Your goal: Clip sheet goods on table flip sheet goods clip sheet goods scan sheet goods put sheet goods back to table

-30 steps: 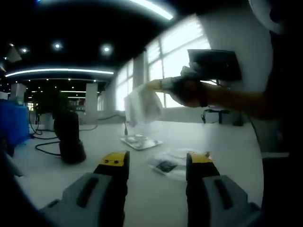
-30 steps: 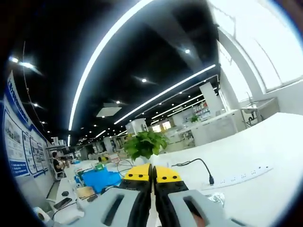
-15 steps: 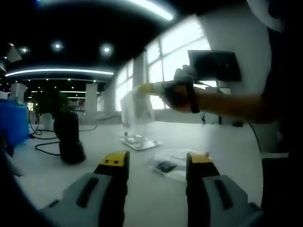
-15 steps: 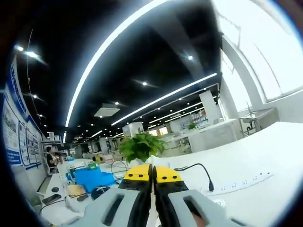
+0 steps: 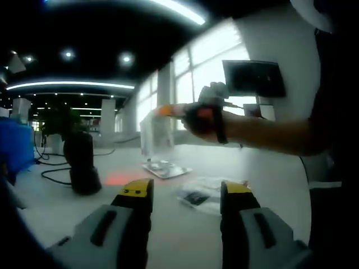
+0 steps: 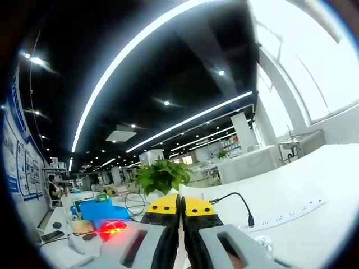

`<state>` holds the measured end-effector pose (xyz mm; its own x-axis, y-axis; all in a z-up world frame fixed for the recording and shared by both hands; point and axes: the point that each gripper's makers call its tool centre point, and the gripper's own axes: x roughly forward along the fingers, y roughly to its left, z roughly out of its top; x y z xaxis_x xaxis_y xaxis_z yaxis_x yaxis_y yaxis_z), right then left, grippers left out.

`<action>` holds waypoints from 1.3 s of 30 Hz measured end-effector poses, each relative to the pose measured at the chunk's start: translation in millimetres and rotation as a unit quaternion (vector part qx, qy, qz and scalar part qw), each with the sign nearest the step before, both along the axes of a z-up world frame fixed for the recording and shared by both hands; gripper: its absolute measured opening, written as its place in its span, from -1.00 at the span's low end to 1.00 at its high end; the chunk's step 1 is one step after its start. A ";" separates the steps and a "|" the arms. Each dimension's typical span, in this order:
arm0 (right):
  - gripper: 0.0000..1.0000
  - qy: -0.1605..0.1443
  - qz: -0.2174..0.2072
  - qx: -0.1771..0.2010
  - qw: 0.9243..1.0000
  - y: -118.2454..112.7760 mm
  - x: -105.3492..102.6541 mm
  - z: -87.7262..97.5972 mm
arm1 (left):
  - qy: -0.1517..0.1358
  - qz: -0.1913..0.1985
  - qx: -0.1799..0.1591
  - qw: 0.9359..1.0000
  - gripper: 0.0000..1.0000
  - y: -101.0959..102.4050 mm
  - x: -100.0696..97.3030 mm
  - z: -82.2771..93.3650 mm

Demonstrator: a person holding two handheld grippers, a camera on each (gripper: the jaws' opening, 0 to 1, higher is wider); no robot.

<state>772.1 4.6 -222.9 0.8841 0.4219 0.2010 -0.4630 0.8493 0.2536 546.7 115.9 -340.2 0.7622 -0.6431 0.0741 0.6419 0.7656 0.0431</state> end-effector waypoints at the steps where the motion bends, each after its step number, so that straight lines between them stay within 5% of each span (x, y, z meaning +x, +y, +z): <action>1: -1.00 0.000 0.000 0.000 1.000 1.0 0.9 -0.3 | 0.000 0.000 -0.001 1.000 -0.20 -0.1 -0.1 0.2; 39: -1.00 -0.030 -0.039 -0.029 0.998 15.6 12.5 -10.0 | -0.002 -0.012 -0.014 1.000 -0.21 -2.4 -2.5 3.8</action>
